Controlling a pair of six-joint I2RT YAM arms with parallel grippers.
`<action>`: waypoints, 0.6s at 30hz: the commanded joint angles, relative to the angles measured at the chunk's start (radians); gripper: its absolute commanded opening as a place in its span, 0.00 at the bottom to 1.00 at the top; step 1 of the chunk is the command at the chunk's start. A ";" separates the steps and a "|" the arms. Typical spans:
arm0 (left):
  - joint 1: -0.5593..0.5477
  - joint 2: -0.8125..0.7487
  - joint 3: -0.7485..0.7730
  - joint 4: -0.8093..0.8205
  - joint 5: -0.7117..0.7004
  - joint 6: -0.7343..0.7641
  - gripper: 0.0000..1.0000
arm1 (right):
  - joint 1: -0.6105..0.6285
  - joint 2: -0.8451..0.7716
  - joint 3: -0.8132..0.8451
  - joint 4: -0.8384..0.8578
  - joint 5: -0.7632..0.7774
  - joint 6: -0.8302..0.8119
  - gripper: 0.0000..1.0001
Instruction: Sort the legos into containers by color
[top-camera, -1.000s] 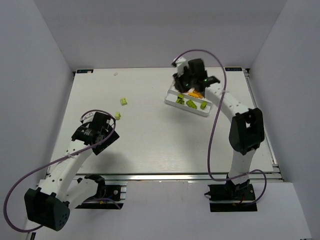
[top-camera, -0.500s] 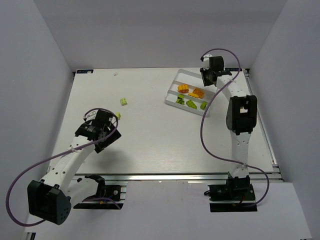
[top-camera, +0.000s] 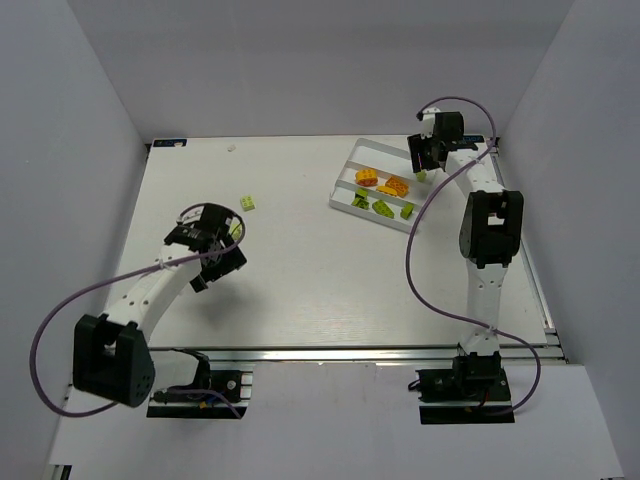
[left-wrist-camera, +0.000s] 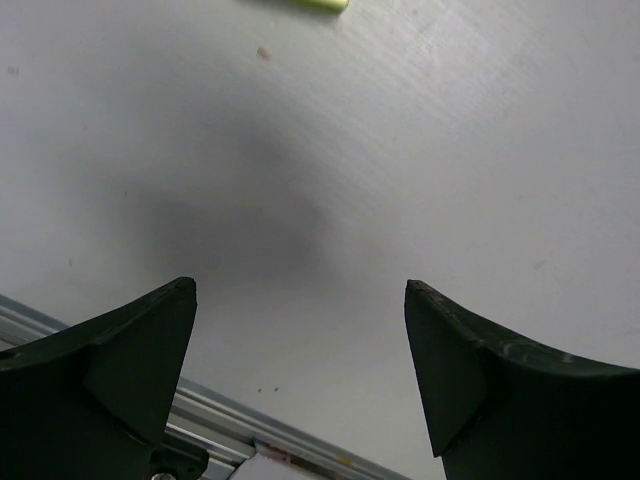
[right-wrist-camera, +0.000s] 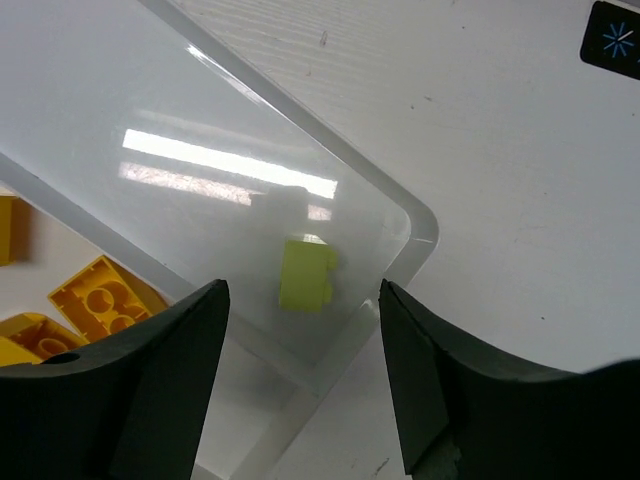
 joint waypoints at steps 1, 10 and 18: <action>0.040 0.097 0.101 0.069 -0.034 0.077 0.94 | -0.018 -0.068 0.036 -0.004 -0.088 0.031 0.68; 0.168 0.292 0.252 0.089 0.027 0.201 0.75 | -0.052 -0.422 -0.325 -0.071 -0.888 -0.205 0.36; 0.238 0.358 0.234 0.127 0.147 0.200 0.92 | -0.005 -0.680 -0.644 -0.078 -1.076 -0.372 0.88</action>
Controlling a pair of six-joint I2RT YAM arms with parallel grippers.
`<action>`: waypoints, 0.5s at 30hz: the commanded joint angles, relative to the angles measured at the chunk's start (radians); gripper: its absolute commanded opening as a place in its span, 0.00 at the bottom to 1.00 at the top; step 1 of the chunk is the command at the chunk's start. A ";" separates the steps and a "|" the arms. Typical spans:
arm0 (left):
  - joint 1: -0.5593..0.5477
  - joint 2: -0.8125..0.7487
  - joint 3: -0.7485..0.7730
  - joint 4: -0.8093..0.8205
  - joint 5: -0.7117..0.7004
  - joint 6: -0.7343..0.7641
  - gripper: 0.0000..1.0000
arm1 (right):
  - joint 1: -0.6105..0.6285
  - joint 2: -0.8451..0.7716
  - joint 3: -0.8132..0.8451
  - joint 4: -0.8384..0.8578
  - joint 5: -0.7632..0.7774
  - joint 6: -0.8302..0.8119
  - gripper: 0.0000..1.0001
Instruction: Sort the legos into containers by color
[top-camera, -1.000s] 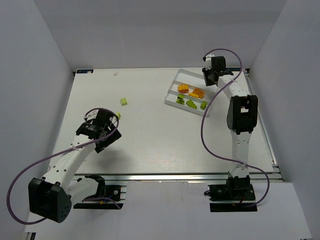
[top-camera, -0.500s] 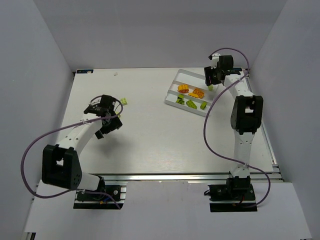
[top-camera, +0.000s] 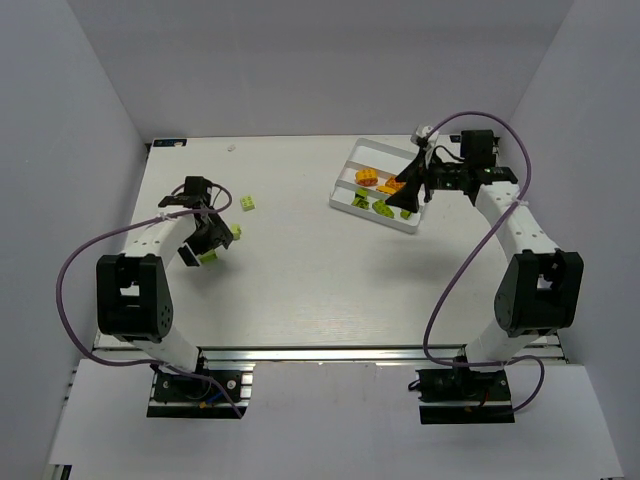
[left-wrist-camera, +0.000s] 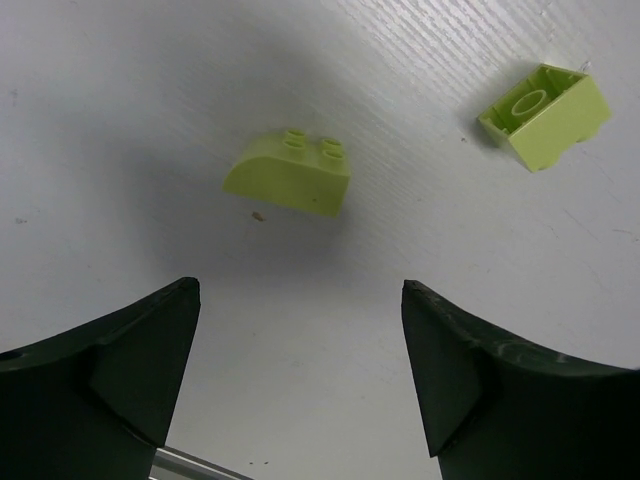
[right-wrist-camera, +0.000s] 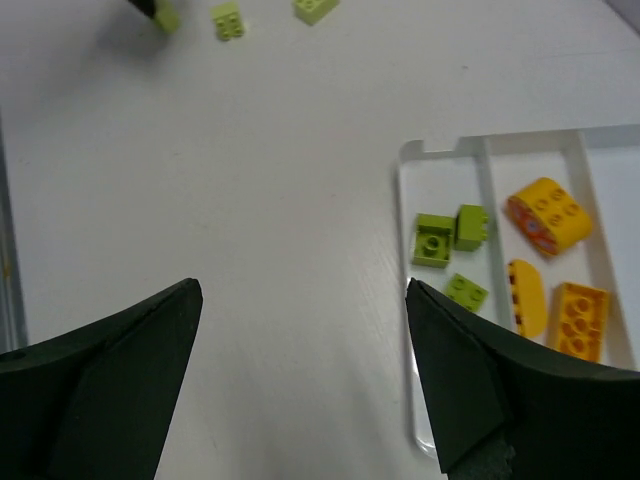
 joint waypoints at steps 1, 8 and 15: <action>0.026 0.002 0.005 0.039 0.075 0.003 0.92 | 0.019 -0.021 -0.073 -0.052 -0.110 -0.115 0.88; 0.046 0.081 0.000 0.079 0.116 -0.120 0.91 | 0.025 -0.028 -0.087 -0.093 -0.125 -0.126 0.87; 0.075 0.143 0.009 0.082 0.084 -0.208 0.86 | 0.023 -0.044 -0.114 -0.080 -0.122 -0.096 0.87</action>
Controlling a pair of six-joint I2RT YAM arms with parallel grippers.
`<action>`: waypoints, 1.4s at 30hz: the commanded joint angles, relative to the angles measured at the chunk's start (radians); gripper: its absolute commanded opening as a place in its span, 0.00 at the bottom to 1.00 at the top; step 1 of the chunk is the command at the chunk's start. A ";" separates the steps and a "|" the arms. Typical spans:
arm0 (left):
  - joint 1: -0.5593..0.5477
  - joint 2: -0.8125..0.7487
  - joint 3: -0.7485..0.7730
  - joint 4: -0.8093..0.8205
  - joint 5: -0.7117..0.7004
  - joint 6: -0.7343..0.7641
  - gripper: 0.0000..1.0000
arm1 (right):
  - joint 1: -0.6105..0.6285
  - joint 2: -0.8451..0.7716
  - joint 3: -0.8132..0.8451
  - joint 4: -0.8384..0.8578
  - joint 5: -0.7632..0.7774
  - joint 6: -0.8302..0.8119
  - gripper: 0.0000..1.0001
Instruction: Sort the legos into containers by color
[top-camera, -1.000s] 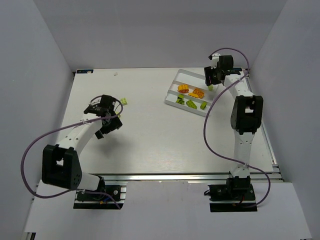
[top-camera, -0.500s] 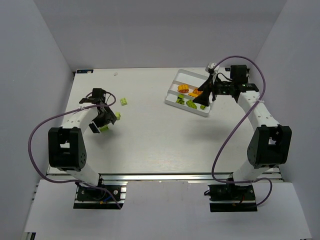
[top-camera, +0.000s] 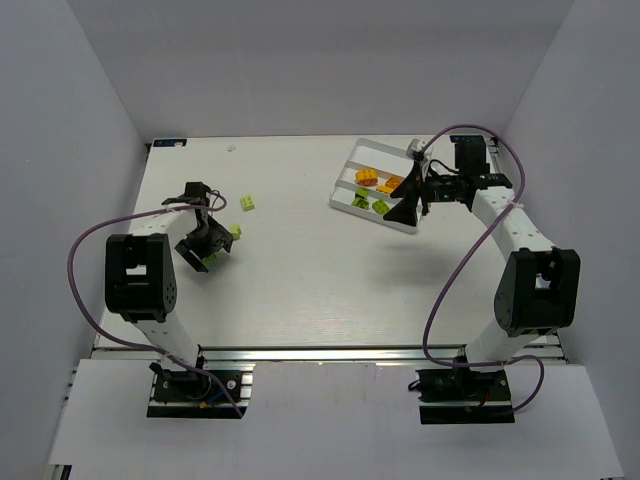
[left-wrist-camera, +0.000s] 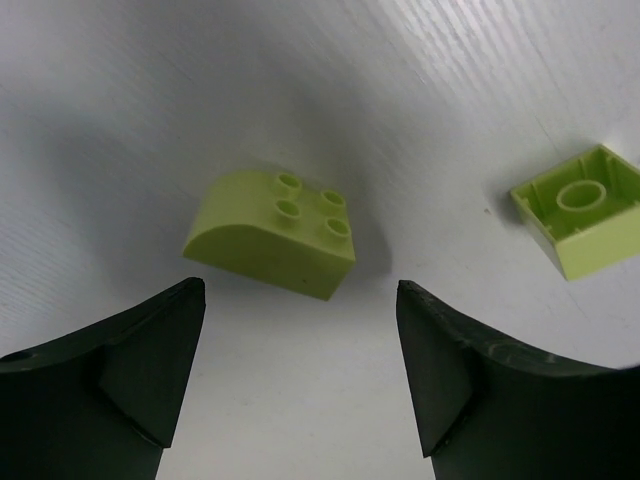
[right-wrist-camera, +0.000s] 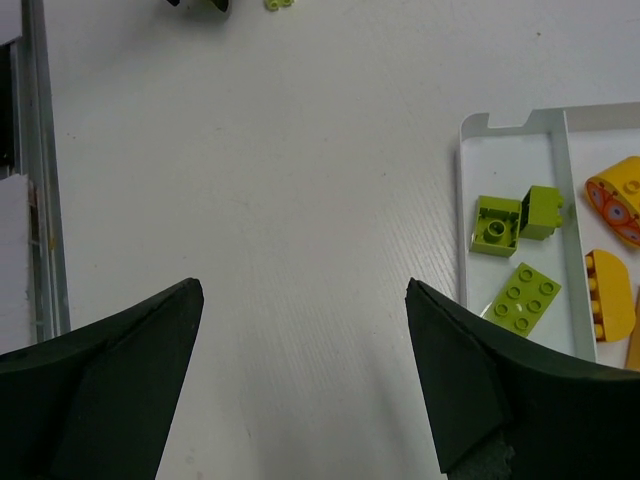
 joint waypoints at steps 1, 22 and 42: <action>0.016 0.002 0.013 0.024 -0.014 -0.074 0.85 | -0.003 -0.030 -0.019 -0.006 -0.030 0.005 0.87; 0.084 0.099 0.085 0.064 0.040 -0.197 0.38 | -0.004 -0.068 -0.087 -0.051 -0.032 -0.016 0.87; 0.156 -0.009 0.136 -0.020 -0.100 -0.027 0.81 | 0.017 -0.077 -0.102 -0.003 -0.020 0.033 0.85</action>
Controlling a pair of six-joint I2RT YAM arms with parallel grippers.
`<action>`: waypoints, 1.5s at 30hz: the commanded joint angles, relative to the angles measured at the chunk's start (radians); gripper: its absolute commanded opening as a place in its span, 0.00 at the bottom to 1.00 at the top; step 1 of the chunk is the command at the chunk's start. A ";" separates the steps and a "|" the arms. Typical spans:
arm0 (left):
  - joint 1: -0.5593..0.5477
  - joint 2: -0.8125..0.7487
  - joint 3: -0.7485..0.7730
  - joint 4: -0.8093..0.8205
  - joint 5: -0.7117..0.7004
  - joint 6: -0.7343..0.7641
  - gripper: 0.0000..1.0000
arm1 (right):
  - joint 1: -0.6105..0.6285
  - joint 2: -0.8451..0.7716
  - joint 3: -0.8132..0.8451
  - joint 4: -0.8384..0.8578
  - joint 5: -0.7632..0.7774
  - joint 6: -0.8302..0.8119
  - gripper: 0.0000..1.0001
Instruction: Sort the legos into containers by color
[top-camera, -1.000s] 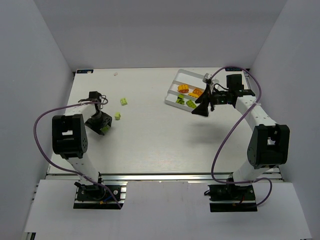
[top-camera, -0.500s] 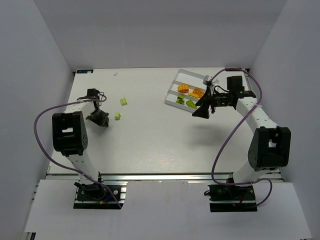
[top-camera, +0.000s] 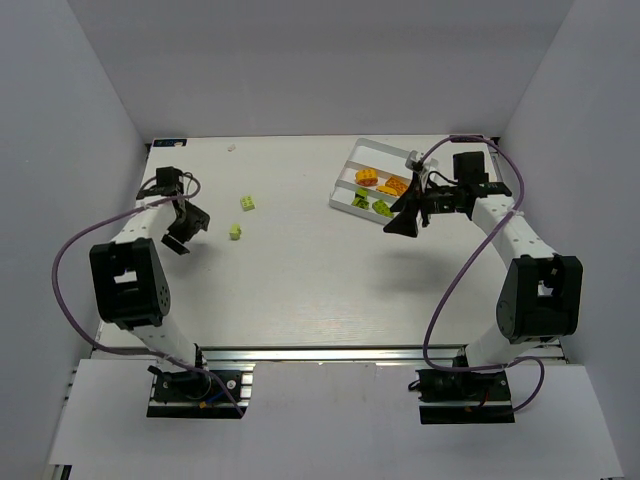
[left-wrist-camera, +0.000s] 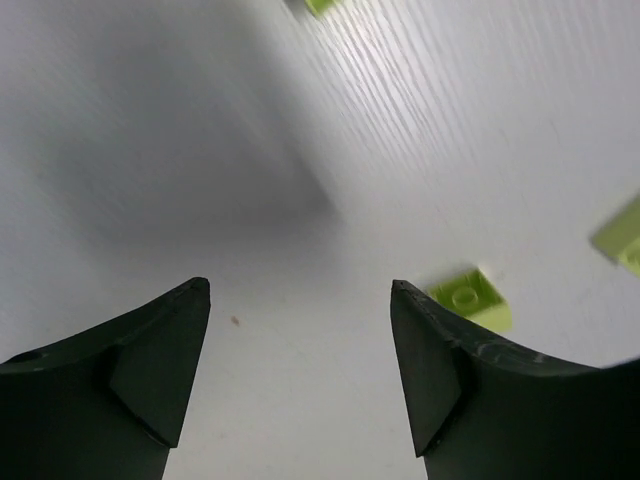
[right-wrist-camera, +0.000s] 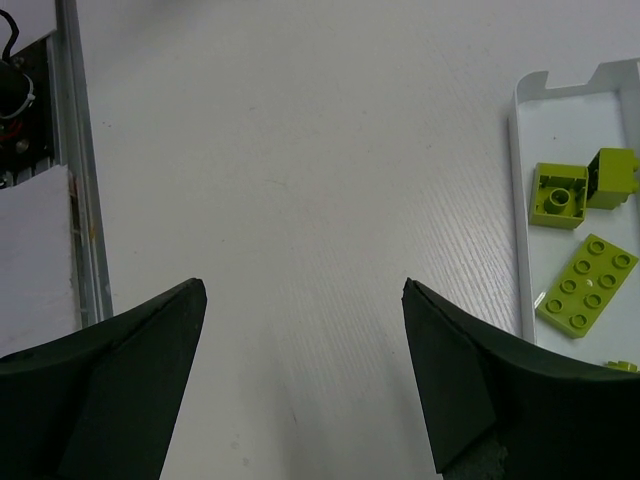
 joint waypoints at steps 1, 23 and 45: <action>0.044 0.068 0.066 -0.058 -0.090 0.016 0.83 | 0.013 -0.034 -0.020 0.050 -0.010 0.033 0.85; 0.161 0.500 0.610 -0.172 -0.035 0.041 0.89 | 0.016 -0.068 -0.096 0.137 -0.010 0.083 0.86; 0.170 0.475 0.544 -0.083 0.091 0.125 0.19 | 0.014 -0.080 -0.077 0.111 0.027 0.088 0.86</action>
